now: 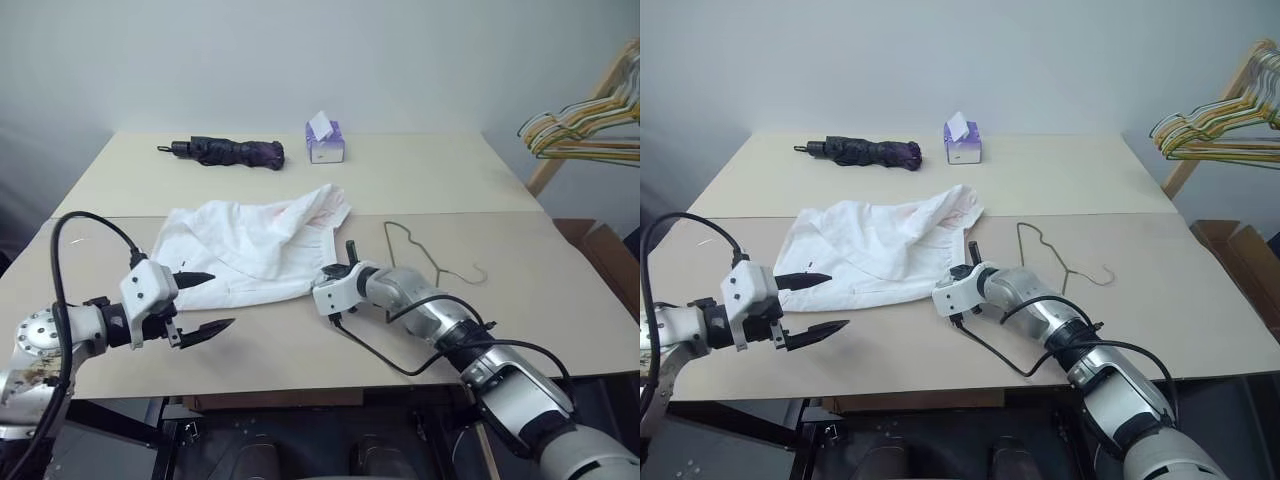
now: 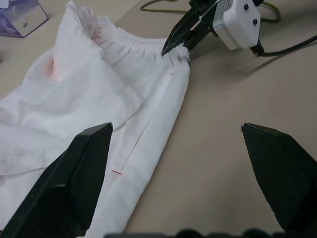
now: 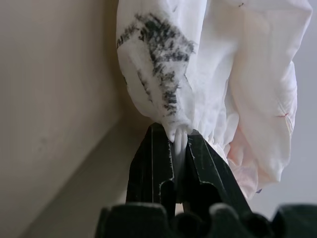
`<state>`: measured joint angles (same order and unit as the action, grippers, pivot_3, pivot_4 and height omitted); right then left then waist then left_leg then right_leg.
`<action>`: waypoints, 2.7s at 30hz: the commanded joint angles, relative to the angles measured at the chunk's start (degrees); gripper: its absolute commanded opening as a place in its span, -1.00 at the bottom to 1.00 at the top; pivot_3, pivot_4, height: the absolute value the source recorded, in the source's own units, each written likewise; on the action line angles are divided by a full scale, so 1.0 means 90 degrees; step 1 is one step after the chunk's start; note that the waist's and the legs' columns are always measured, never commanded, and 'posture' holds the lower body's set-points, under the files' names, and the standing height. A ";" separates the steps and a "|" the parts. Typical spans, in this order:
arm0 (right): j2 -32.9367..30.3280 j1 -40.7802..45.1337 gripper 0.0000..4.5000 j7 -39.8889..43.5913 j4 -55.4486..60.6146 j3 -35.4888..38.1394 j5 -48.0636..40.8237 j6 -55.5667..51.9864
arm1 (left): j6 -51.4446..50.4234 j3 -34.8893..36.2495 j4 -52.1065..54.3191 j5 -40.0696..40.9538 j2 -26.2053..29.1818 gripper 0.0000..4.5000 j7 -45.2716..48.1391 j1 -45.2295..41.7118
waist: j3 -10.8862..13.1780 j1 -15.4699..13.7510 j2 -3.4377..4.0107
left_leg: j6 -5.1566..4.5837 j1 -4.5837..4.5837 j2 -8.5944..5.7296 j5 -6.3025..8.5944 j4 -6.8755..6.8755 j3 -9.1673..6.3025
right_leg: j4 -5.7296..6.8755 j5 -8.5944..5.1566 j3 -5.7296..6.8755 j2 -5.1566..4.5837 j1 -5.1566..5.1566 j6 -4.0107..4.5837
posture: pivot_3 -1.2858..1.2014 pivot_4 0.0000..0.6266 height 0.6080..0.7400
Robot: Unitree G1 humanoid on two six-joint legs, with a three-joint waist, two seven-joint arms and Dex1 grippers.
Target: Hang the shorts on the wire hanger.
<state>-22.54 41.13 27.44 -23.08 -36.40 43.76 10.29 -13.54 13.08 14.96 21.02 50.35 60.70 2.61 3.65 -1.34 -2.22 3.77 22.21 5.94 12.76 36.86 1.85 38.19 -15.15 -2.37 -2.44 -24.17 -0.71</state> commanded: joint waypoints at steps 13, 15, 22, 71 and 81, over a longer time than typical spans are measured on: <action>-0.0883 -0.0454 -0.99 0.0380 0.0947 0.0773 -0.0556 0.0264 | 0.3578 -0.1196 -0.2647 -0.3276 0.0912 1.00 -0.0709 -0.0537 | -0.0007 0.0090 0.0006 | 0.0000 -0.0004 0.0001 0.0000 0.0000 0.0005 | 0.0002 0.0001 0.0000 -0.0001 0.0002 0.0001 | 0.07 -0.95 1.00; -0.0882 -0.0439 -0.99 0.0352 0.0923 0.0807 -0.0566 0.0245 | 0.3728 -0.1415 -0.2935 -0.3844 0.0930 1.00 -0.1124 -0.0729 | -0.0015 0.0093 0.0015 | -0.0002 -0.0006 0.0001 -0.0002 0.0000 0.0006 | 0.0006 0.0001 -0.0001 0.0000 0.0001 0.0002 | 0.07 -0.97 1.00; -0.0834 -0.0394 -1.00 0.0371 0.0927 0.0872 -0.0607 0.0240 | 0.3745 -0.2171 -0.3888 -0.4952 0.0516 0.72 -0.2186 -0.1772 | -0.0115 0.0083 0.0092 | -0.0008 -0.0033 -0.0001 -0.0026 -0.0001 0.0006 | 0.0043 -0.0015 -0.0001 0.0001 0.0010 -0.0028 | 0.07 -1.00 1.00; -0.0401 0.4541 -1.00 -0.5964 -0.4167 0.2113 -0.1364 0.2126 | 0.3751 -0.2594 -0.8982 -0.5343 -0.1307 -0.98 -0.8736 -0.9675 | -0.0127 0.0360 0.0072 | -0.0020 0.0090 -0.0022 -0.0027 -0.0031 -0.0005 | 0.0039 0.0013 -0.0014 -0.0010 -0.0113 -0.0002 | 0.06 -1.00 1.00; -0.0962 0.3320 -1.00 -0.5181 -0.4665 0.1175 -0.0689 0.4305 | 0.6498 -0.2662 -0.8388 -0.4710 -0.1097 -0.98 -0.7075 -0.7792 | -0.0130 0.0238 0.0077 | 0.0008 0.0066 -0.0034 -0.0044 -0.0072 0.0005 | -0.0010 0.0013 -0.0014 -0.0019 -0.0091 -0.0004 | 0.05 -1.00 1.00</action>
<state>-29.98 71.62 -23.15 -65.83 -24.89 37.41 44.07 40.25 -11.65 -64.19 -24.90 39.99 -8.88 -70.34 2.48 0.80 -1.52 3.92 22.76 5.64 12.32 36.24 1.90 38.15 -15.03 -2.50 -2.60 -24.96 -0.75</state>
